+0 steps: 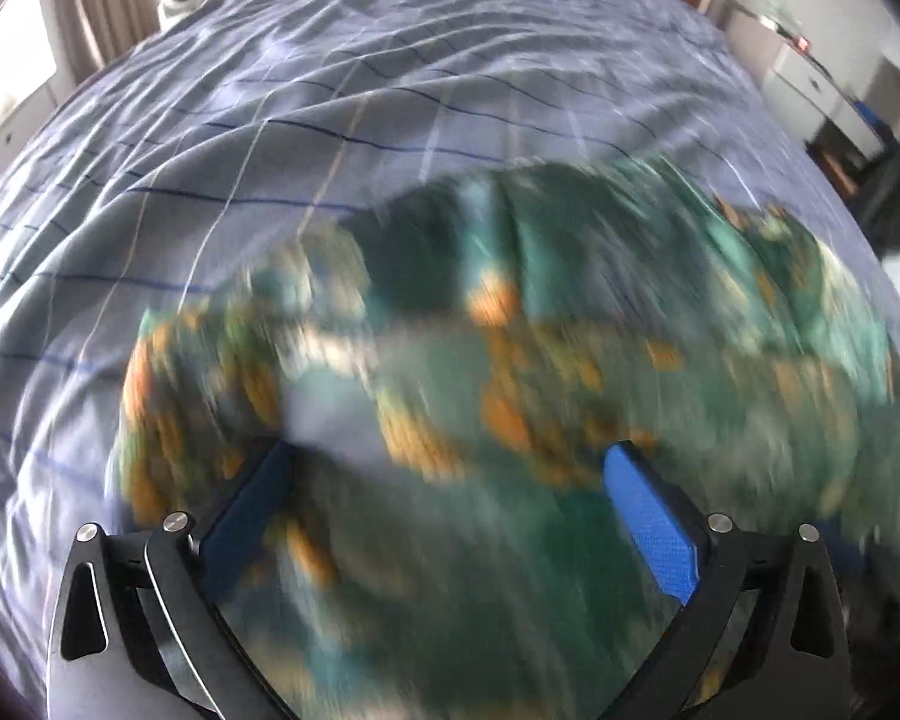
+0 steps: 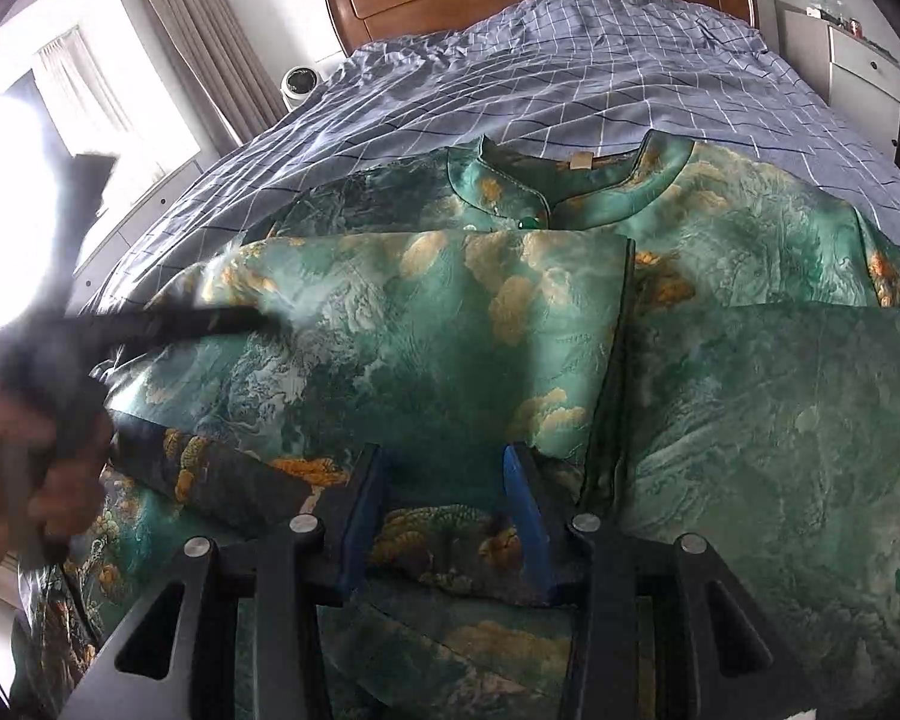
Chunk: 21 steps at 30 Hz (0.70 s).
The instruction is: Fold large clothes
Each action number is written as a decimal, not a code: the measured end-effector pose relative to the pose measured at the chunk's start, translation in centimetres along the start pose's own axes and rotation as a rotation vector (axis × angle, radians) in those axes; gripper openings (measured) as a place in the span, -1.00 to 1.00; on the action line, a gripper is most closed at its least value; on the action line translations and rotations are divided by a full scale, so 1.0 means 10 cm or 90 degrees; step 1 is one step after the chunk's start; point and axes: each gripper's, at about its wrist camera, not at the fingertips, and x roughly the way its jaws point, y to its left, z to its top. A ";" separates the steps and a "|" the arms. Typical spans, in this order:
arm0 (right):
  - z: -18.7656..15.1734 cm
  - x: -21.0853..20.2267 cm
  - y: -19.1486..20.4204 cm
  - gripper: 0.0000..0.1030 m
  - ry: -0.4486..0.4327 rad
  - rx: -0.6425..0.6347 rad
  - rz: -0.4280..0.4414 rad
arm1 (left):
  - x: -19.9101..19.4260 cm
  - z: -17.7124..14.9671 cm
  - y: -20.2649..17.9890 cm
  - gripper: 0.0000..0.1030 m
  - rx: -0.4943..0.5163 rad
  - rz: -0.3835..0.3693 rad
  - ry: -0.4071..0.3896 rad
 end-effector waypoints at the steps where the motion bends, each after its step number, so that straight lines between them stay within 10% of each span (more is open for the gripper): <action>1: 0.00 0.00 0.00 -0.19 0.000 0.000 0.000 | 0.04 0.06 0.02 1.00 -0.005 -0.002 -0.006; 6: 0.00 0.00 0.02 -0.19 -0.002 -0.001 -0.002 | 0.16 0.17 0.05 0.99 -0.011 -0.018 -0.015; 21: 0.03 0.01 0.09 -0.19 0.013 -0.018 -0.034 | -0.79 -1.04 -0.03 0.99 0.118 -0.061 -0.042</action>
